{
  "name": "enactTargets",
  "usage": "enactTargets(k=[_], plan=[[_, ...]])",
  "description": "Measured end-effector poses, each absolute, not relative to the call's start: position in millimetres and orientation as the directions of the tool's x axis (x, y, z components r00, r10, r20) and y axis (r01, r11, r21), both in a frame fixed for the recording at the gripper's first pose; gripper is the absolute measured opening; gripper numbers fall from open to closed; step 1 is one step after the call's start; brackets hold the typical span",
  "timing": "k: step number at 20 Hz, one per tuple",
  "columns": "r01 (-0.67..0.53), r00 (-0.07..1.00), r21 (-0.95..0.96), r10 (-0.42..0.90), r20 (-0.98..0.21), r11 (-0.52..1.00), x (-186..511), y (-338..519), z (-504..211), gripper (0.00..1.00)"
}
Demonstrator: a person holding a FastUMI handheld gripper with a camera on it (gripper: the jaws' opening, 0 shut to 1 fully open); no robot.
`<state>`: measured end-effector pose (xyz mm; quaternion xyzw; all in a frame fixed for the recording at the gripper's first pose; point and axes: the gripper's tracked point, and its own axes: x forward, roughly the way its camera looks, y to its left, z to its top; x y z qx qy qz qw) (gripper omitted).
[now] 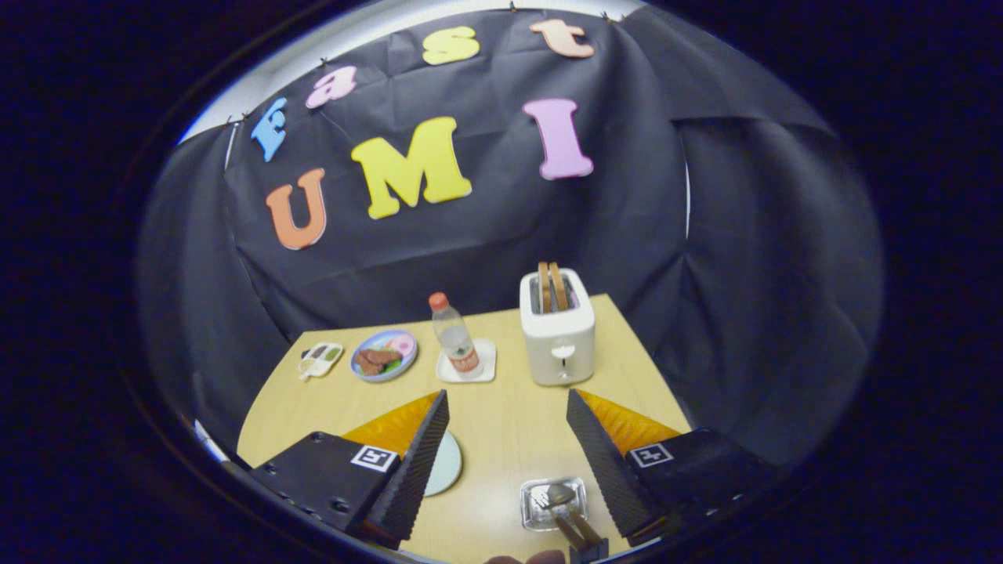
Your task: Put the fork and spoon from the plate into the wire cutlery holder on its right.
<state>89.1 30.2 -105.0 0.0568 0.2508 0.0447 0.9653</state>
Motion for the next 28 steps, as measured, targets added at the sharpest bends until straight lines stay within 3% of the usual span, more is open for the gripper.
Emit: enactTargets(k=[4, 10, 15, 28], plan=[[-0.089, 0.952, 0.103, 0.116, -0.285, 0.991, 77, 31, -19, 0.92], [-0.096, 0.988, 0.084, 0.105, -0.116, 0.992, 39, 30, 42, 0.93], [-0.092, 0.992, 0.094, 0.099, -0.073, 0.991, 7, 31, 43, 0.95], [-0.083, 0.99, 0.126, 0.097, -0.106, 0.988, 0, 39, 32, 0.96]])
